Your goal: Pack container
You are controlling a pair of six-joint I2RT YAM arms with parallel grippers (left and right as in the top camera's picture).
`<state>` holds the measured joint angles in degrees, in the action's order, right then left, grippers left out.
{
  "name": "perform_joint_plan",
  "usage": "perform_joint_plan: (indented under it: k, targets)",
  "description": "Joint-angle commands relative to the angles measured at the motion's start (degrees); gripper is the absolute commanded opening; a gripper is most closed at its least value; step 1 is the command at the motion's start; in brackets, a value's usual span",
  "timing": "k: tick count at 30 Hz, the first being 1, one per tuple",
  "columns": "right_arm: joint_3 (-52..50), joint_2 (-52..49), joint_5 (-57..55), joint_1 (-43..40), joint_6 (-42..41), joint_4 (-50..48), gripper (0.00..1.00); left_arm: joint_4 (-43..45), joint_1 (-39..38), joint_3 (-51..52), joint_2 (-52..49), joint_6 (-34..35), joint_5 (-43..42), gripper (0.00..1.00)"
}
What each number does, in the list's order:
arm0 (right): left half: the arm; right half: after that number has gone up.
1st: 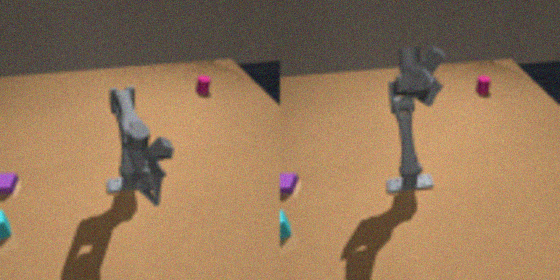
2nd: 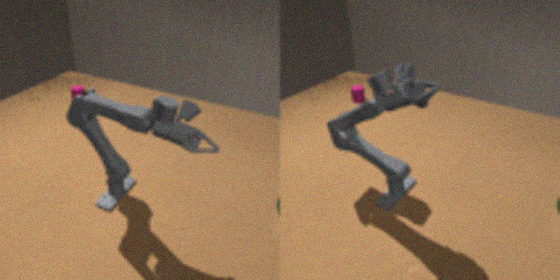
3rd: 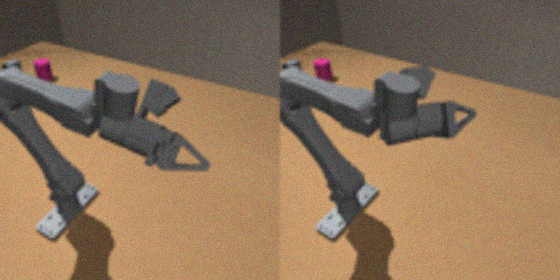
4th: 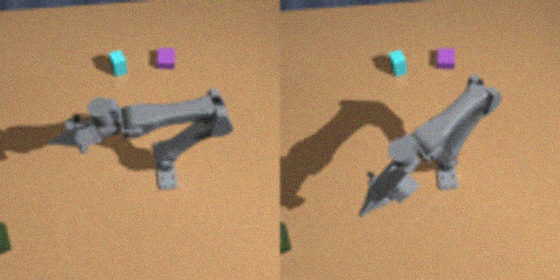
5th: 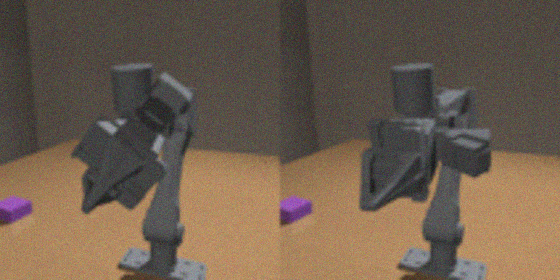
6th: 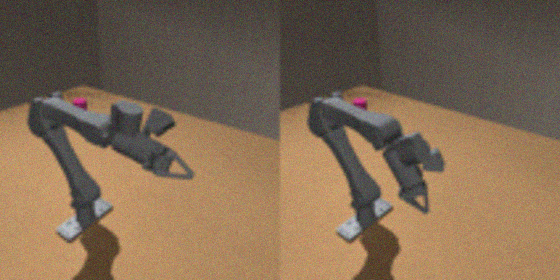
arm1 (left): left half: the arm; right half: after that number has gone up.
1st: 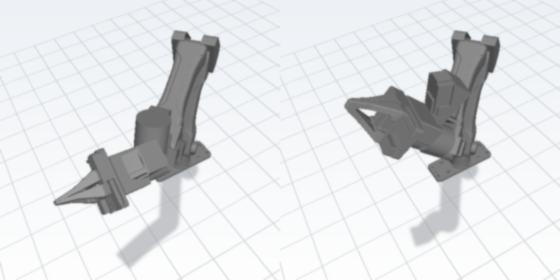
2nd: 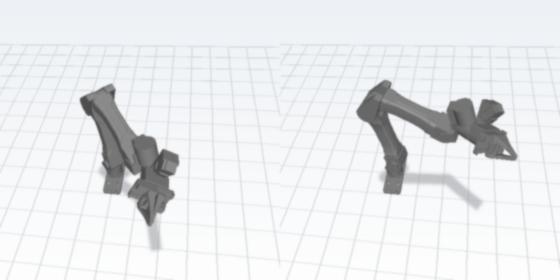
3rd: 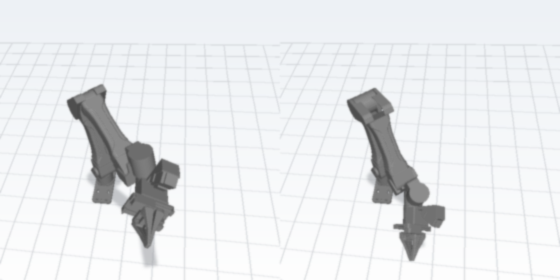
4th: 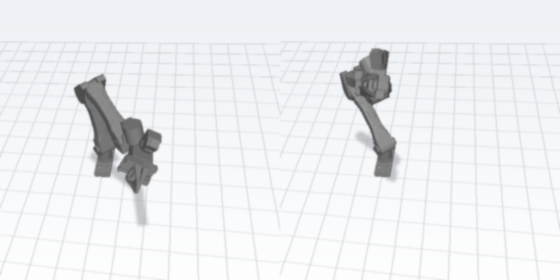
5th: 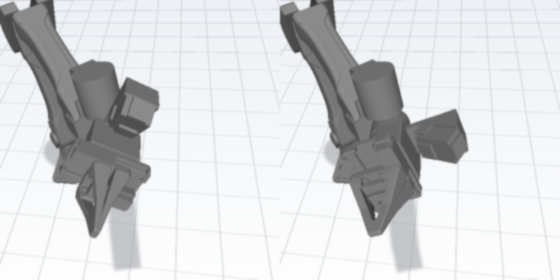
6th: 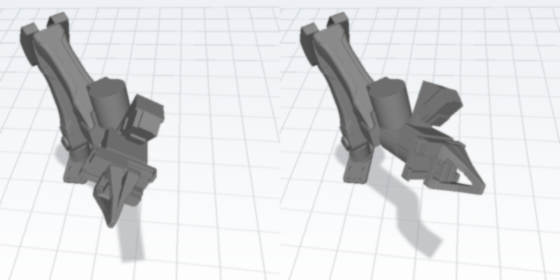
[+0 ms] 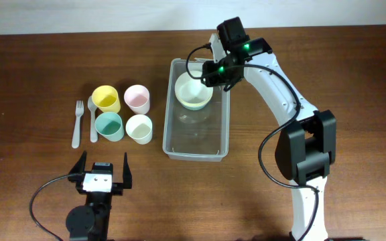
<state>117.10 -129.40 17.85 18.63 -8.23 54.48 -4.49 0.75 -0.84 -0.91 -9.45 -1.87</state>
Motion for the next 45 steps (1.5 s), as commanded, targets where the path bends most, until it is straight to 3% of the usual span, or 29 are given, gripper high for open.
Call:
perform_joint_plan:
  k: [1, 8, 11, 12, 16, 22, 28, 35, 40, 45]
  targets:
    - [0.15, 1.60, 1.95, -0.66, 2.43, 1.81, 0.45, -0.07, -0.22, 0.31, 0.33, -0.52, 0.20, 1.00]
    - [4.28, 9.18, -2.01, -9.05, -1.79, 11.06, 0.51, -0.07, -0.22, 0.31, 0.33, -0.52, 0.20, 1.00]
    - [5.66, 12.17, -1.99, -15.45, -3.45, 14.86, 0.69, -0.07, -0.22, 0.31, 0.33, -0.52, 0.20, 1.00]
    - [5.70, 13.09, -2.01, -18.10, -3.43, 16.00, 0.99, -0.07, -0.22, 0.31, 0.33, -0.52, 0.20, 1.00]
    - [5.70, 13.92, -1.79, -27.12, -3.45, 19.80, 0.99, -0.07, -0.22, 0.31, 0.33, -0.52, 0.20, 1.00]
    - [5.70, 13.86, -1.84, -33.83, -3.43, 21.44, 0.99, -0.07, -0.22, 0.31, 0.33, -0.52, 0.20, 1.00]
    - [5.70, 13.86, -1.84, -35.58, -3.43, 21.64, 0.99, 0.98, -0.22, 0.31, 0.28, -0.50, -4.98, 1.00]
    - [5.70, 13.86, -1.84, -35.54, -3.43, 21.64, 0.99, 2.34, -0.22, -2.47, 0.28, -0.33, -5.44, 1.00]
    - [5.70, 13.86, -1.84, -35.54, -3.43, 21.64, 0.99, -1.29, -0.22, -11.21, -4.31, 1.95, -2.49, 1.00]
    - [5.70, 13.86, -1.84, -35.54, -3.43, 21.64, 0.99, -8.85, -0.17, -32.37, -26.27, 2.25, 5.64, 1.00]
